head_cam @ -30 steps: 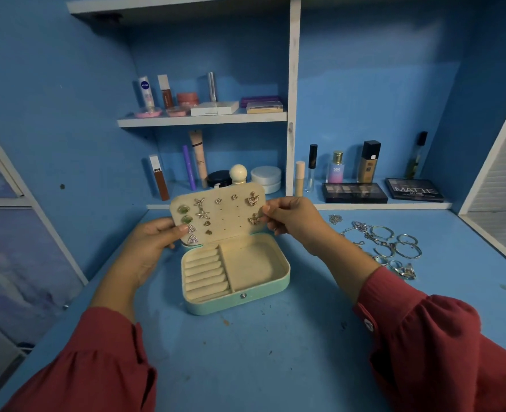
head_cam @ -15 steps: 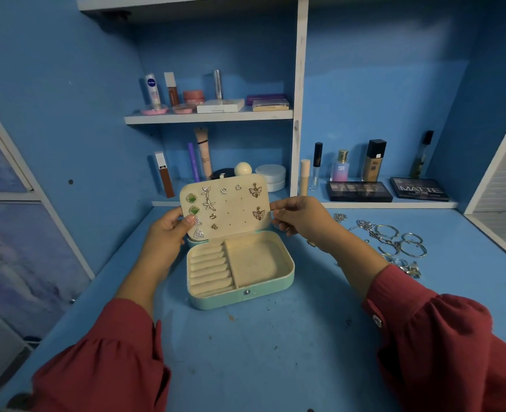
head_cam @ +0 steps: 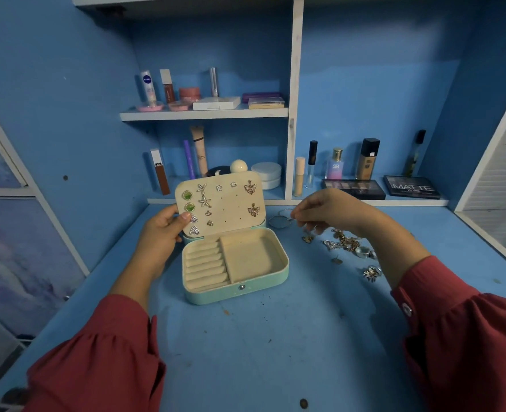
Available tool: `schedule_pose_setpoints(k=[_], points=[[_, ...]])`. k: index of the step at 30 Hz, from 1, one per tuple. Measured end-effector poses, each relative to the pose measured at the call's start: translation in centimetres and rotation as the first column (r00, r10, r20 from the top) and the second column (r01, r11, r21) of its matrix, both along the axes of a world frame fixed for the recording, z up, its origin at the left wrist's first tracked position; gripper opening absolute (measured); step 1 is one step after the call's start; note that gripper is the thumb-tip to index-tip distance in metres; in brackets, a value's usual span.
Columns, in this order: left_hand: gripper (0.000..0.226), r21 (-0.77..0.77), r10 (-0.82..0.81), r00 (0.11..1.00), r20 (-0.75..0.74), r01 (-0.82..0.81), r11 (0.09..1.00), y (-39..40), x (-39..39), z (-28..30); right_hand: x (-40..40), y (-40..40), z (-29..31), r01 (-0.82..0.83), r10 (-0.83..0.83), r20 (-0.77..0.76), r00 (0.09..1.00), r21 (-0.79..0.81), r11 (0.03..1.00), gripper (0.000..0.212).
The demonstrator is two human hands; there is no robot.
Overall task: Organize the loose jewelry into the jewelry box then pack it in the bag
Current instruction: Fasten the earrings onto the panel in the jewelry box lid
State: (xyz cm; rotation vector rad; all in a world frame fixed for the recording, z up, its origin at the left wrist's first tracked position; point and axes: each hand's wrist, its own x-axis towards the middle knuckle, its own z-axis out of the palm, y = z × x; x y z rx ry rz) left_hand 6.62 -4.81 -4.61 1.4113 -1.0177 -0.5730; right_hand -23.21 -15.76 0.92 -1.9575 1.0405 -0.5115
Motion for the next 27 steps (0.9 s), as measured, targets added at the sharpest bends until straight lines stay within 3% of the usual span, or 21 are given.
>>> schedule_pose_setpoints(k=[7, 12, 18, 27], points=[[0.022, -0.009, -0.012, 1.0, -0.015, 0.012, 1.0, -0.1, 0.1, -0.1, -3.5, 0.7, 0.2, -0.06, 0.054, -0.321, 0.946, -0.007, 0.998, 0.004], [0.021, -0.004, -0.021, 1.0, -0.017, 0.021, 1.0, -0.1, 0.3, -0.3, -4.0, 1.3, 0.0, -0.074, 0.028, -0.511, 0.859, -0.071, 0.995, 0.014], [0.021, -0.012, -0.027, 0.999, -0.034, 0.027, 1.0, -0.2, 0.4, -0.5, -2.7, 2.3, 0.1, -0.116, 0.01, -0.582, 0.813, -0.145, 0.983, 0.012], [0.021, -0.023, -0.039, 0.997, -0.059, 0.038, 0.999, -0.4, 0.6, -0.8, 0.7, 4.0, -1.1, -0.259, 0.106, -0.533, 0.84, -0.221, 0.94, 0.014]])
